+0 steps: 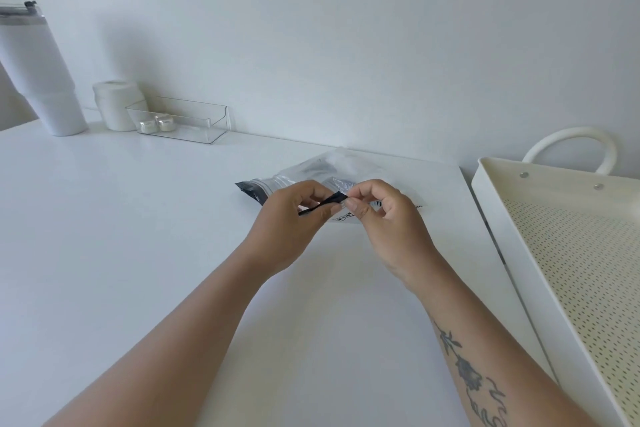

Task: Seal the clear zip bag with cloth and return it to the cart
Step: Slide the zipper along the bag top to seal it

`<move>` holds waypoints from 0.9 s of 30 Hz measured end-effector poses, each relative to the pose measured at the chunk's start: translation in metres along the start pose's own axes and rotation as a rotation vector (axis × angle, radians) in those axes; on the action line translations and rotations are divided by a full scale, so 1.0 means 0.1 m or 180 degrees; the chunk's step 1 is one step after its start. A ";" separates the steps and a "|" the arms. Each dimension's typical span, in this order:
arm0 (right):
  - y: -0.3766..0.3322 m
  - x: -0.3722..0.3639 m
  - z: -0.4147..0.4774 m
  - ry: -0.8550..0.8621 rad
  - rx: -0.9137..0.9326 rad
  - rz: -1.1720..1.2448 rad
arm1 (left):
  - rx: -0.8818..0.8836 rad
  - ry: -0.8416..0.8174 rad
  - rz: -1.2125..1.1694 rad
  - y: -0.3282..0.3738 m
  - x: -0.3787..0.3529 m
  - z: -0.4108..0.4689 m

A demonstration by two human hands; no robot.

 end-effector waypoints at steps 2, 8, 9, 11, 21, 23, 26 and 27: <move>0.00 -0.02 0.00 -0.0019 0.0019 0.0017 | -0.0094 0.0034 0.0100 0.02 -0.01 0.00; -0.01 -0.03 -0.01 0.0028 0.0097 0.0073 | -0.0190 0.0191 0.0143 0.02 -0.01 0.01; 0.00 -0.01 0.00 0.0068 0.0058 0.0106 | -0.0221 0.0210 0.0150 0.03 0.00 0.01; 0.03 0.03 0.02 0.0149 -0.0049 0.0207 | -0.0263 0.0176 0.0137 0.04 0.00 0.00; 0.10 0.07 0.03 0.0155 -0.0133 0.0370 | -0.0295 0.0106 0.0269 0.06 -0.04 -0.02; 0.10 0.05 0.02 0.0126 -0.0103 0.0339 | -0.0396 0.0062 0.0406 0.08 -0.07 -0.02; 0.10 0.01 0.01 0.0078 -0.0068 0.0309 | -0.0502 0.0004 0.0593 0.08 -0.11 -0.02; 0.10 0.01 0.00 0.0083 -0.0065 0.0282 | -0.0499 0.0008 0.0609 0.08 -0.11 -0.02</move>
Point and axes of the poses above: each hand's wrist, its own z-axis towards the middle knuckle, its own x-axis out of the back of the hand, y = z × x, the point moved 7 cm from there along z, towards the middle knuckle, and after that the axes turned 7 degrees about y, right-handed, at the moved point
